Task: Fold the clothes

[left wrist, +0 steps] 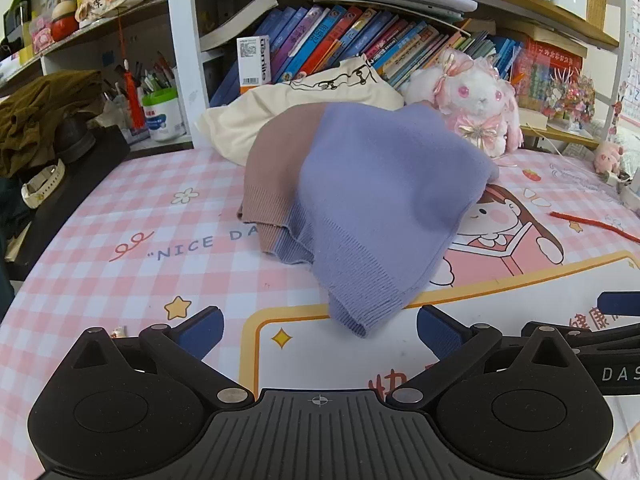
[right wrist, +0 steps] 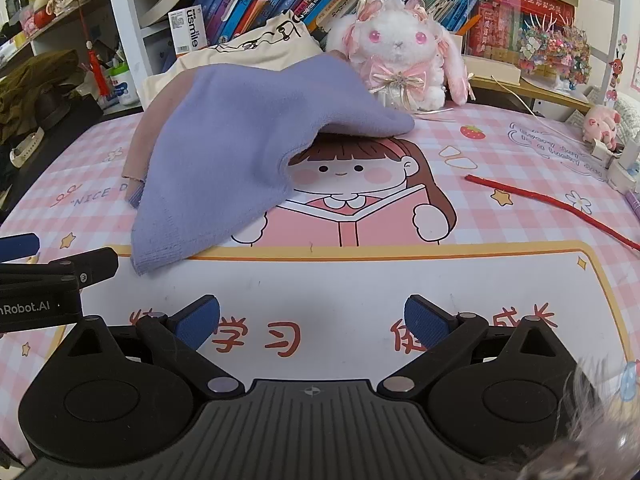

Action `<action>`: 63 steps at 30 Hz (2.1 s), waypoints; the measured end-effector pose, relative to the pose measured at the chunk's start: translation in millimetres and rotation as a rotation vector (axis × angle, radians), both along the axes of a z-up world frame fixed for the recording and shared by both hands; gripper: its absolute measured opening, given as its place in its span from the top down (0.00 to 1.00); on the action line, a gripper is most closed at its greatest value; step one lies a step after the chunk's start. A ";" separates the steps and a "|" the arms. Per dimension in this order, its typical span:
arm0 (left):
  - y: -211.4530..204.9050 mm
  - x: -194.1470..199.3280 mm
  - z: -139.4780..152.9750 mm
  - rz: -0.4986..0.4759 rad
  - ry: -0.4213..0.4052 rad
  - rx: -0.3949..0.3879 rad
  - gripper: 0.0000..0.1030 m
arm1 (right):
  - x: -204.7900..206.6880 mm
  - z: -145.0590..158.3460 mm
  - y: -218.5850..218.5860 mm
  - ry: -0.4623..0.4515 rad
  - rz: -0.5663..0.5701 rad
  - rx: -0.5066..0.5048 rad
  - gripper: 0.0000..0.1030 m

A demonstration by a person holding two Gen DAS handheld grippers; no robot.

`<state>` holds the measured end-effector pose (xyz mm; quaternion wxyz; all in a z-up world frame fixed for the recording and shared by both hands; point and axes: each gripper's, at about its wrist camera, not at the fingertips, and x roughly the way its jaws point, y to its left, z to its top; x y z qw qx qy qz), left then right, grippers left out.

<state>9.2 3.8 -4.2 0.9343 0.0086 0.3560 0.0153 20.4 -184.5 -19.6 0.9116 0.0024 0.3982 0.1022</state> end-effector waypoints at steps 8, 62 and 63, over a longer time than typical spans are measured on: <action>-0.1 -0.1 0.4 -0.003 -0.003 0.000 0.00 | 0.5 -0.2 0.5 0.002 -0.003 -0.002 0.03; -131.5 34.9 1.7 0.028 -0.046 0.103 0.00 | 57.3 -3.8 -135.0 0.050 0.052 0.179 0.03; -135.2 38.3 2.5 0.031 -0.060 0.111 0.00 | 61.4 -3.9 -139.7 0.047 0.043 0.199 0.03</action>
